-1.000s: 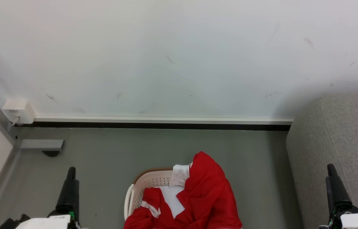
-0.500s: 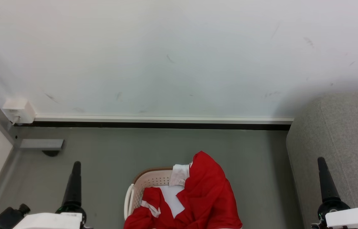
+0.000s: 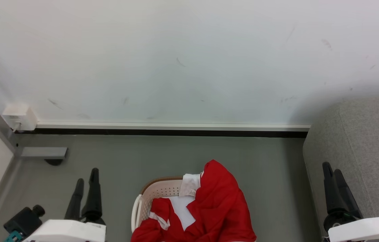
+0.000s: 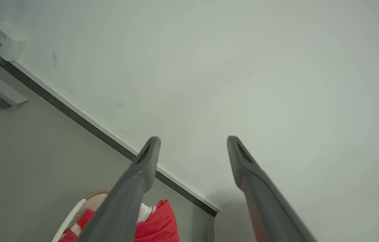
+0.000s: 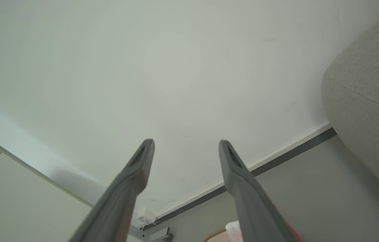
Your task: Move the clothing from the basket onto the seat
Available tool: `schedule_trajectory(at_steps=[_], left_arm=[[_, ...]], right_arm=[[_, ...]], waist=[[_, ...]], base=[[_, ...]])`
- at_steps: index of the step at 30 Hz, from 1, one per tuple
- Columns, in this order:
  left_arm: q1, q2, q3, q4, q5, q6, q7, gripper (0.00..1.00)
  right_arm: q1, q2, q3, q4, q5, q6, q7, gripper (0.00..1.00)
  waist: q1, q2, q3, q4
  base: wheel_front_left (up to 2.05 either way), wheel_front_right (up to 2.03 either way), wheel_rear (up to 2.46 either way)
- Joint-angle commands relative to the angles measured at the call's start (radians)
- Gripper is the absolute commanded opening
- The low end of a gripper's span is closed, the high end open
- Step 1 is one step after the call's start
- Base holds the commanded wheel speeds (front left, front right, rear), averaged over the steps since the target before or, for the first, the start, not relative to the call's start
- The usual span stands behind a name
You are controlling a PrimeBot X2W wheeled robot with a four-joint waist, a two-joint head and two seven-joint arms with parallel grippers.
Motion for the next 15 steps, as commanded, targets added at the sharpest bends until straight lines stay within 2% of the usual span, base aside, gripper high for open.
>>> schedule_trajectory(at_steps=[1,15], left_arm=[[-0.006,0.007,-0.006,-0.02,0.061,0.013,-0.015,1.0],[0.015,0.019,-0.056,0.007,0.328,0.073,-0.054,1.0]], right_arm=[[-0.029,-0.012,0.01,-0.02,-0.043,-0.001,-0.011,1.0],[-0.014,-0.027,0.019,0.006,-0.302,-0.001,-0.051,1.0]], waist=[[0.0,-0.0001,-0.001,0.0],[0.0,-0.0001,-0.015,0.002]], base=[[0.0,0.0,0.0],[0.0,0.0,0.0]])
